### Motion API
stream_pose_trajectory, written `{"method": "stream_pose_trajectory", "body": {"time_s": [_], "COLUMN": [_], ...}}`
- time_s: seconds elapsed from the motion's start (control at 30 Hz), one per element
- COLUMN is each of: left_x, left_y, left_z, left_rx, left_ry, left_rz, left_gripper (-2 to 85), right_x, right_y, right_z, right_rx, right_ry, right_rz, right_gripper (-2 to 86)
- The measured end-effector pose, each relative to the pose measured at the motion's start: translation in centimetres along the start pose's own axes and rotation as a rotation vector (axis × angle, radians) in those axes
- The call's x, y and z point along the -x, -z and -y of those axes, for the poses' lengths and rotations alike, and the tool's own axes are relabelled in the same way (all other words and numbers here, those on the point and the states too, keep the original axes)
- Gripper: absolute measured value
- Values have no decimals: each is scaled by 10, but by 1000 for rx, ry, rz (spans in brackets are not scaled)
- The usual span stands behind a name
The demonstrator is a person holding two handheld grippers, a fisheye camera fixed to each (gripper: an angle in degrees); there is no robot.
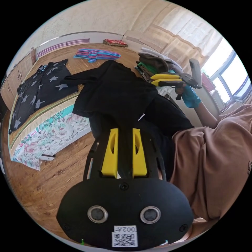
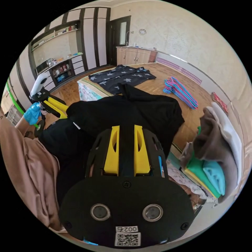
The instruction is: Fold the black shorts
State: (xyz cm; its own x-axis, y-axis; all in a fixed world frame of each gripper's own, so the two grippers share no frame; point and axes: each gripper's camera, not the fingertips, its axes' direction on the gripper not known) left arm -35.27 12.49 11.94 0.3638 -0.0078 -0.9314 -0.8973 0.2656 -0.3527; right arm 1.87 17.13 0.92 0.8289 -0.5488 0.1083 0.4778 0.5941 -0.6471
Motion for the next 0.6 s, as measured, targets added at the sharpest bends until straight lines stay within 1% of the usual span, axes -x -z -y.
{"method": "stream_pose_trajectory", "body": {"time_s": [0.03,0.1,0.23,0.33,0.47,0.6], "left_x": [1,0,4,8,14,17], "left_y": [0,2,17,39,50,38], "left_z": [0,0,1,-1,-6,-13], "left_rx": [-3,-5,29,7,36,66], "left_ry": [-2,-22,-53,-58,-15,37], "left_rz": [0,4,-5,-5,58,-9], "left_gripper": [13,-1,-9,-10,-10,-10], "right_x": [-10,-23,-49,-53,-54,-52], "right_y": [-2,-3,-15,-20,-30,-34], "right_z": [-13,-33,-70,-79,-77,-68], "right_rx": [36,65,116,117,127,115], "right_ry": [-44,-108,-232,-223,-171,-104], "right_rz": [-47,-78,-145,-141,-108,-125], "right_gripper": [95,97,106,115,134,138]}}
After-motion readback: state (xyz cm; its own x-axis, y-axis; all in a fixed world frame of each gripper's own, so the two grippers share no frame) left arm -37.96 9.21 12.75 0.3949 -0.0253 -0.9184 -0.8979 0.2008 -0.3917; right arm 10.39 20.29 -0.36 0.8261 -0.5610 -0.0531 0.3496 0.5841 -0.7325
